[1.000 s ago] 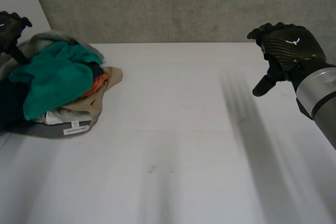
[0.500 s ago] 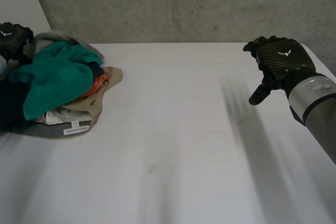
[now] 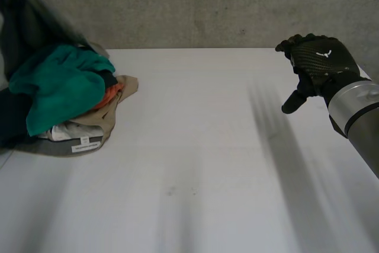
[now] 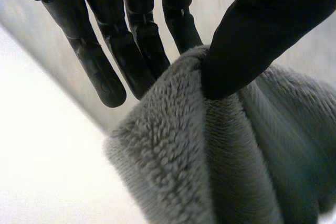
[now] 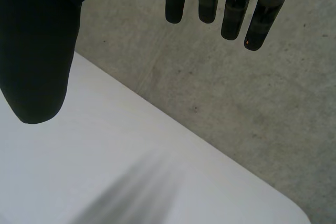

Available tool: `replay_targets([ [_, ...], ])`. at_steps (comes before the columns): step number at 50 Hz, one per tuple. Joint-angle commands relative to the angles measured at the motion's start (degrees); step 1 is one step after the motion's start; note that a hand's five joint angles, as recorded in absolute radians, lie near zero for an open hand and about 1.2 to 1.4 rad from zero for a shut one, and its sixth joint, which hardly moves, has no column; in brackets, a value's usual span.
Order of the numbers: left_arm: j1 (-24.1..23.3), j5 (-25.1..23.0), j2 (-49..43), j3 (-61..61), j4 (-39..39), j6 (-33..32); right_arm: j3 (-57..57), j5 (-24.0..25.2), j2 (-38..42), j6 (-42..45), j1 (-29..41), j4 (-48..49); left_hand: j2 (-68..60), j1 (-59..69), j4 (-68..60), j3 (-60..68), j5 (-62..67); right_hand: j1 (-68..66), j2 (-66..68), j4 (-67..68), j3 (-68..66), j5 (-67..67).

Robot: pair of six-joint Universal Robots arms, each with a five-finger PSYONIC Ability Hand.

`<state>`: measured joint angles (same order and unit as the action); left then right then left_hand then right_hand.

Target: Fold the laundry.

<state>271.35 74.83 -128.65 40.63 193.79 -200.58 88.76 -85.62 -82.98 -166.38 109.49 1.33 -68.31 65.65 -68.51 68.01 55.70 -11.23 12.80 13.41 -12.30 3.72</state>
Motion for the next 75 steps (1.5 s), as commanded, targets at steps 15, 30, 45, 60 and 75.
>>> replay_targets([
  [15,-42.81,-6.90,9.59,27.93,6.42,20.49,-0.87,-0.25,-3.68,0.00,-1.12,0.25,-11.69,14.35,-11.49,11.99,14.30,1.23,-2.80,-3.41,2.30,-3.72],
  [30,-40.64,-6.10,11.13,29.15,-0.69,18.38,-1.92,0.11,0.18,5.53,-3.40,-0.10,54.56,-51.90,54.76,-54.27,-51.96,1.23,-2.80,-3.41,2.30,-3.72],
  [45,-21.92,-5.31,24.94,51.04,-3.86,-1.91,-1.49,2.13,3.87,22.94,-2.35,-19.16,43.30,-40.64,43.50,-43.00,-40.69,0.15,-1.73,-2.33,1.22,-2.65],
  [60,-12.77,-6.19,8.44,46.32,-4.21,-14.84,-2.19,3.89,17.23,6.43,0.90,-11.28,46.99,-44.33,47.19,-46.69,-44.38,-3.39,1.82,1.22,-2.32,0.90],
  [75,-14.00,-5.31,-3.02,34.35,-4.21,-18.36,-2.28,4.15,21.45,2.90,3.10,-7.13,-2.05,4.72,-1.86,2.35,4.66,-64.04,62.47,61.86,-62.97,61.55],
])
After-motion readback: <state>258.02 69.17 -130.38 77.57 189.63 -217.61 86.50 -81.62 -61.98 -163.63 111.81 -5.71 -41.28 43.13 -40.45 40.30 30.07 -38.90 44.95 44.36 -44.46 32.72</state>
